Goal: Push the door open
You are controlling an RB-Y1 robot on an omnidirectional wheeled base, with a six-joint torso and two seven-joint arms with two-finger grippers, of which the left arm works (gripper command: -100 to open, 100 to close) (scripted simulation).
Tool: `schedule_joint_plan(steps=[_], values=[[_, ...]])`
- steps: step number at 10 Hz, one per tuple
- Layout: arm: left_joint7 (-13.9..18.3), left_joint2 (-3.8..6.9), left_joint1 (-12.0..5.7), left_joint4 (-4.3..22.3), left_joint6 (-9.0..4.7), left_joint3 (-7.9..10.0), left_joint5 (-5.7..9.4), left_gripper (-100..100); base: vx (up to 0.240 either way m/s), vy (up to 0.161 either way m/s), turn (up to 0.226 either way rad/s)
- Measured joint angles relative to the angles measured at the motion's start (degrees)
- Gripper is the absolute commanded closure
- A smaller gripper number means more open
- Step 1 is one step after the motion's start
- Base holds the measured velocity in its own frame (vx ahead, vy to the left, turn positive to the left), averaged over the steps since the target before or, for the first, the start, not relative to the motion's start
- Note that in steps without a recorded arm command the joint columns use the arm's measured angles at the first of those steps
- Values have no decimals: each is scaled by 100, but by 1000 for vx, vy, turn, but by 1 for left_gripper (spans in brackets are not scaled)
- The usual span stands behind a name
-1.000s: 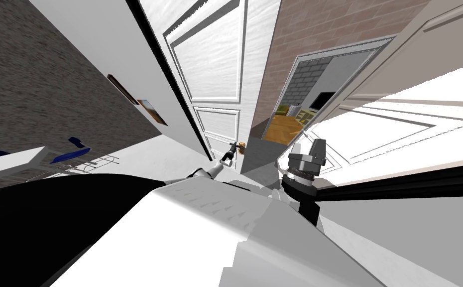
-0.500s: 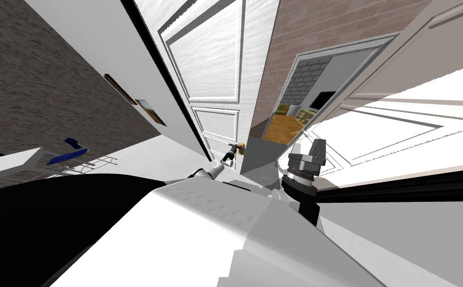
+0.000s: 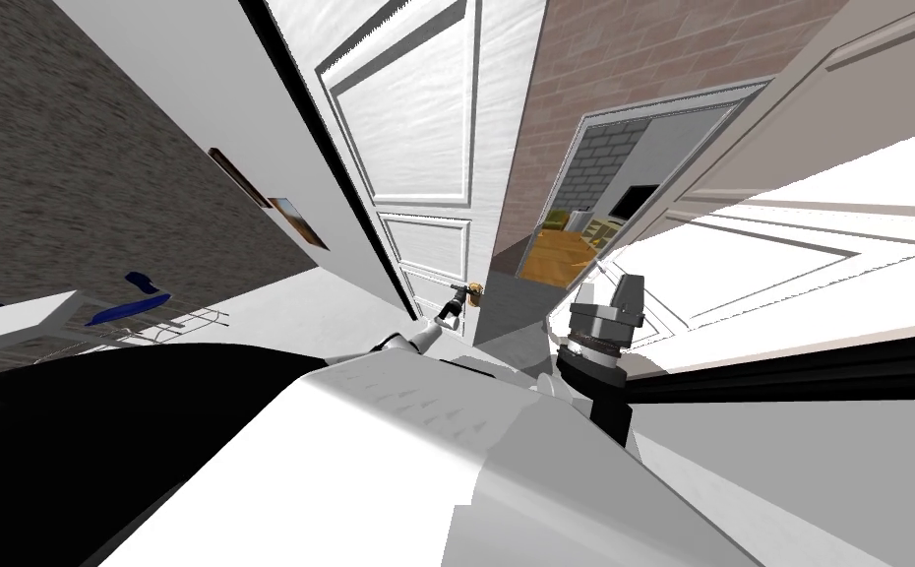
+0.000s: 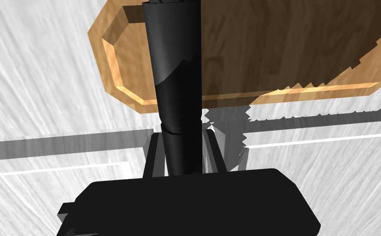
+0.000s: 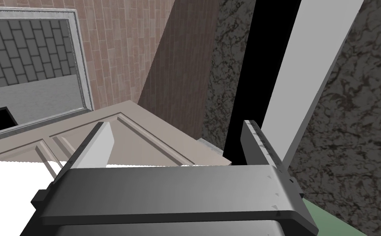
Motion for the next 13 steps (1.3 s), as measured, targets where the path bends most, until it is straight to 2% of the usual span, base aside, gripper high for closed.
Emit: schedule_joint_plan(steps=[2,3,5,8,9,10,11,12,13], values=[[-76,60,88,-174,115,96,8,100,134,-78,30],[-88,86,67,-190,121,119,11,100,63,-27,-3],[-11,131,-162,216,-123,157,27,100,136,-103,50],[-14,193,-160,192,-132,220,38,100,67,-37,16],[-87,226,43,-127,28,284,40,100,105,-75,79],[-115,250,53,-149,88,317,47,100,40,-38,17],[-126,249,24,-118,69,347,51,100,9,-12,-1],[-91,265,-84,53,-21,341,56,100,101,-63,50],[-47,270,-212,363,-191,372,64,100,117,-112,33]])
